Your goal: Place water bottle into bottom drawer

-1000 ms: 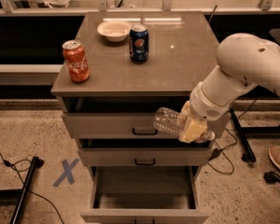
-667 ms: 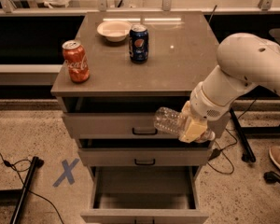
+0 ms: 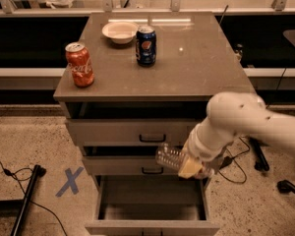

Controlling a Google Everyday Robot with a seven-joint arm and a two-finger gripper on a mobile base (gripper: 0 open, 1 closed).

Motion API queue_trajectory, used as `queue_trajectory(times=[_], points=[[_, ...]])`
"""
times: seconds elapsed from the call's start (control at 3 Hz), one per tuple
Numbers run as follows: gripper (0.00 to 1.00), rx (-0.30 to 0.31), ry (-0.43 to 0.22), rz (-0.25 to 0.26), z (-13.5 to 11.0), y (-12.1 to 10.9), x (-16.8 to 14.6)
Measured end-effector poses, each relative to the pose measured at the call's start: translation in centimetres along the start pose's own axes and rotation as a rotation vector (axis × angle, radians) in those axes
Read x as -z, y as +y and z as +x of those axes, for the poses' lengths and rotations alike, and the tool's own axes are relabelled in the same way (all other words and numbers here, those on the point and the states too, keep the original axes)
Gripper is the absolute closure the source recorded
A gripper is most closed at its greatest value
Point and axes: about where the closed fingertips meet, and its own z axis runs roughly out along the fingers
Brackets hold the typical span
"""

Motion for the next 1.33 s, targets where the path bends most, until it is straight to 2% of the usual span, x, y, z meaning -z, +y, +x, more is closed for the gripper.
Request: queue_trajectory(times=[0.33, 0.67, 1.0, 1.33], points=[[1.00, -0.019, -0.018, 0.044, -0.1, -0.6, -0.9], [1.00, -0.020, -0.018, 0.044, -0.1, -0.6, -0.9], [1.00, -0.052, -0.012, 0.049, 0.9, -0.7, -3.9], [1.00, -0.040, -0.081, 0.102, 2.3, -0.8, -11.0]])
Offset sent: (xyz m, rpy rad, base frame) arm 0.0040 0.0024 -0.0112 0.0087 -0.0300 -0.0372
